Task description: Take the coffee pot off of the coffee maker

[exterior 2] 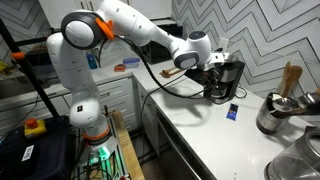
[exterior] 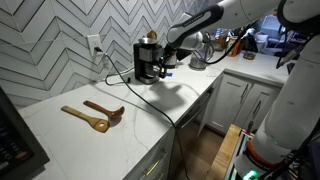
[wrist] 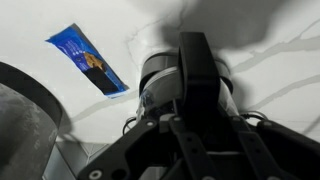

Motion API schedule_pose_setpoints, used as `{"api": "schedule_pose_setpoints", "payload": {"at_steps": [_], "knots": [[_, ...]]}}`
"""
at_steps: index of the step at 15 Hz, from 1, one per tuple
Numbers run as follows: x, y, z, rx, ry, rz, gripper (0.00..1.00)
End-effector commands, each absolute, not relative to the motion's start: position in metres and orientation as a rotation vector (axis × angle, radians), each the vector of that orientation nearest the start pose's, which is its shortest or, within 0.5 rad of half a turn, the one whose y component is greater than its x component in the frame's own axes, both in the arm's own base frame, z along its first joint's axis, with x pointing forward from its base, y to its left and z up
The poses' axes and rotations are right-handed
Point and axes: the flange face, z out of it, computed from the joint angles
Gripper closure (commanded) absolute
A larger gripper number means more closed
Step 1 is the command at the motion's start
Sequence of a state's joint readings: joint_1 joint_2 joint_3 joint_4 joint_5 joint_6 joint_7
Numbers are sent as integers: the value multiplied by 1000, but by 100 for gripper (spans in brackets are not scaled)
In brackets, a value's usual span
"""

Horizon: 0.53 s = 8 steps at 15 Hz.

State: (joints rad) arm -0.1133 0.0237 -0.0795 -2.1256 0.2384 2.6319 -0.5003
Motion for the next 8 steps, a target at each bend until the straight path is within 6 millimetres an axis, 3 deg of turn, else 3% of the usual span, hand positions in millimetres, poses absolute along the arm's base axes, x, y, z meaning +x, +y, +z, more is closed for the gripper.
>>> {"api": "schedule_pose_setpoints", "payload": {"at_steps": [1, 8], "knots": [[557, -118, 443, -3035, -191, -781, 92], [546, -118, 442, -3029, -188, -774, 92]]}}
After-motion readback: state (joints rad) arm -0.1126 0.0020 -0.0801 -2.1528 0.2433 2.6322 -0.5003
